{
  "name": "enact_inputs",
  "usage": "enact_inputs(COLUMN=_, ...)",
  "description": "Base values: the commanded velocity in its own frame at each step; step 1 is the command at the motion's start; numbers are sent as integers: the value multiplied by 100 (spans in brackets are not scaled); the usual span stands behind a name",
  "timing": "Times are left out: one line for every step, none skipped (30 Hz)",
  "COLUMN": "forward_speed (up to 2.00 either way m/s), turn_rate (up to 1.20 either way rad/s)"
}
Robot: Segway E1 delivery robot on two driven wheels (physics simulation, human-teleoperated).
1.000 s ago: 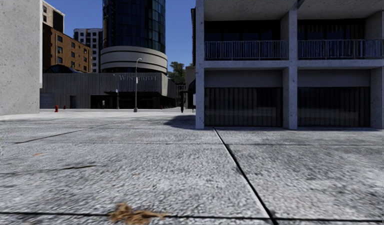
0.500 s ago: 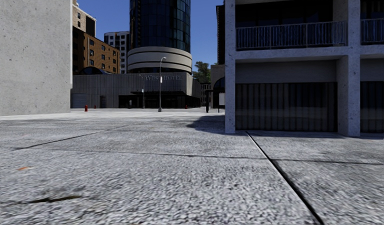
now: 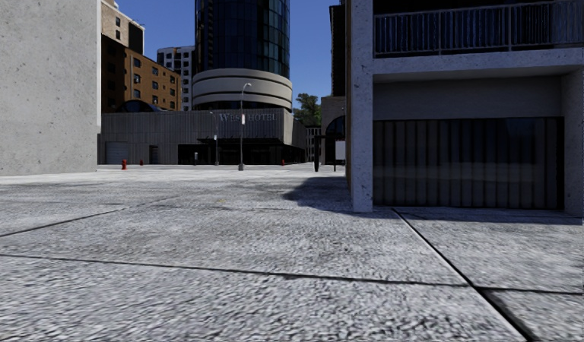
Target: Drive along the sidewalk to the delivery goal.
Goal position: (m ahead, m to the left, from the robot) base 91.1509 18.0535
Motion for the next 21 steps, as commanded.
enact_inputs(forward_speed=200, turn_rate=0)
enact_inputs(forward_speed=200, turn_rate=0)
enact_inputs(forward_speed=200, turn_rate=0)
enact_inputs(forward_speed=200, turn_rate=0)
enact_inputs(forward_speed=200, turn_rate=0)
enact_inputs(forward_speed=200, turn_rate=0)
enact_inputs(forward_speed=200, turn_rate=0)
enact_inputs(forward_speed=200, turn_rate=0)
enact_inputs(forward_speed=200, turn_rate=0)
enact_inputs(forward_speed=200, turn_rate=0)
enact_inputs(forward_speed=200, turn_rate=0)
enact_inputs(forward_speed=200, turn_rate=0)
enact_inputs(forward_speed=200, turn_rate=0)
enact_inputs(forward_speed=200, turn_rate=0)
enact_inputs(forward_speed=200, turn_rate=0)
enact_inputs(forward_speed=200, turn_rate=0)
enact_inputs(forward_speed=200, turn_rate=0)
enact_inputs(forward_speed=200, turn_rate=0)
enact_inputs(forward_speed=200, turn_rate=0)
enact_inputs(forward_speed=200, turn_rate=0)
enact_inputs(forward_speed=200, turn_rate=0)
